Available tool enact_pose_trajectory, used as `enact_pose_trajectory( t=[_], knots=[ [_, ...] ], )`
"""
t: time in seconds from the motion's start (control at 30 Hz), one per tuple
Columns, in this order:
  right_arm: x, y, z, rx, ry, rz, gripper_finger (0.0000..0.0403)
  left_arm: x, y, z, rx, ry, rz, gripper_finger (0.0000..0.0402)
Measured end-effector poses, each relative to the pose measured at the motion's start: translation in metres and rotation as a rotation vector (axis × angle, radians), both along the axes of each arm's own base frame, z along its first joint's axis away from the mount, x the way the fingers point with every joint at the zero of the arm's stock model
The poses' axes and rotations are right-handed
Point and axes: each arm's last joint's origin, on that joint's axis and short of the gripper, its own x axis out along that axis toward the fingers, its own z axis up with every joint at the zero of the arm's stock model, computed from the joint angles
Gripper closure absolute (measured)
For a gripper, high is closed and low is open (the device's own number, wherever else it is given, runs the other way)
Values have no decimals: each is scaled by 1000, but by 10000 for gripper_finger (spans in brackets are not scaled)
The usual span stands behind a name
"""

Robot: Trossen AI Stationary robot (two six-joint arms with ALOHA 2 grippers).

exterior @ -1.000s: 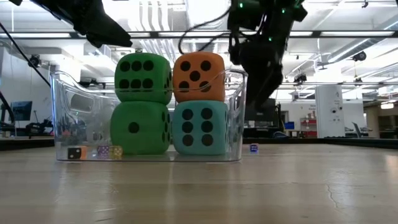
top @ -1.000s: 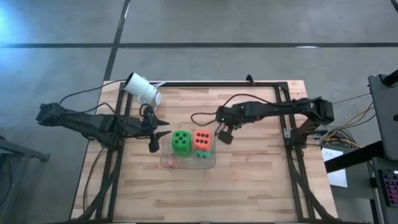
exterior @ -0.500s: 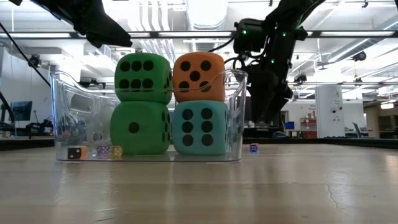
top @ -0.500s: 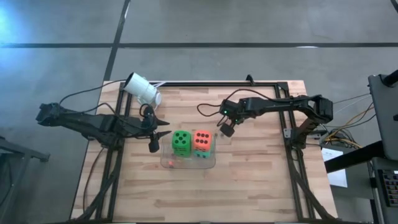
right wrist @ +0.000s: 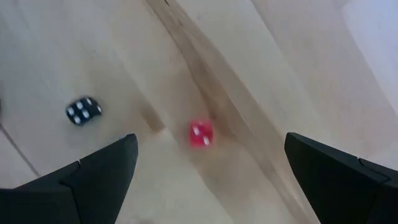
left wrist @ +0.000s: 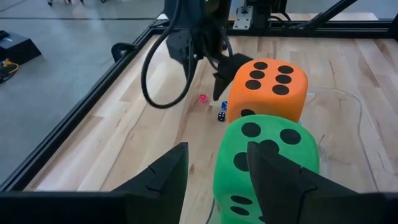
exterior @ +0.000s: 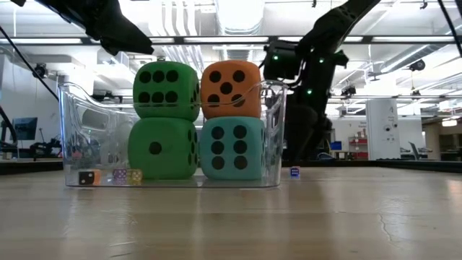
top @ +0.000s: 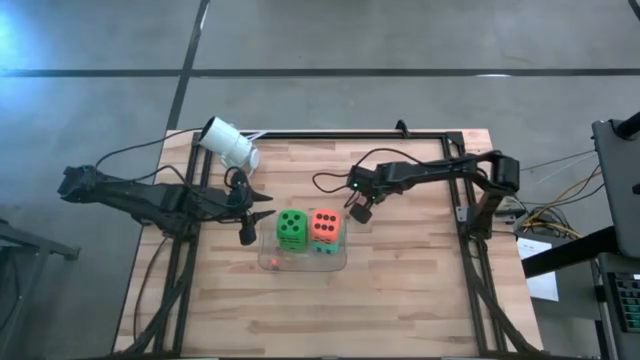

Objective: Pick & Place Dice
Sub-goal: Put the small pink die into the transparent bin

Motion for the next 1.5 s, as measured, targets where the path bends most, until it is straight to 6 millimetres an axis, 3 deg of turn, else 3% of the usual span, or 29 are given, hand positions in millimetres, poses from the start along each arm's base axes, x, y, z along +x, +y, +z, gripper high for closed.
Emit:
enact_pose_trajectory(
  t=[0.2, 0.57, 1.17, 1.5],
  knots=[
    [11, -3, -9, 6, 30, 24, 3, 0, 0, 0, 0, -2, 0, 231],
    [10, -4, -15, 19, 49, 20, 13, 0, 0, 0, -1, -5, 0, 231],
    [11, -4, -15, 29, 36, 22, 188, 0, 0, 0, -1, -4, 0, 231],
    [12, -4, -15, 25, 24, 26, 253, 0, 0, 0, -1, -4, 0, 231]
  ],
)
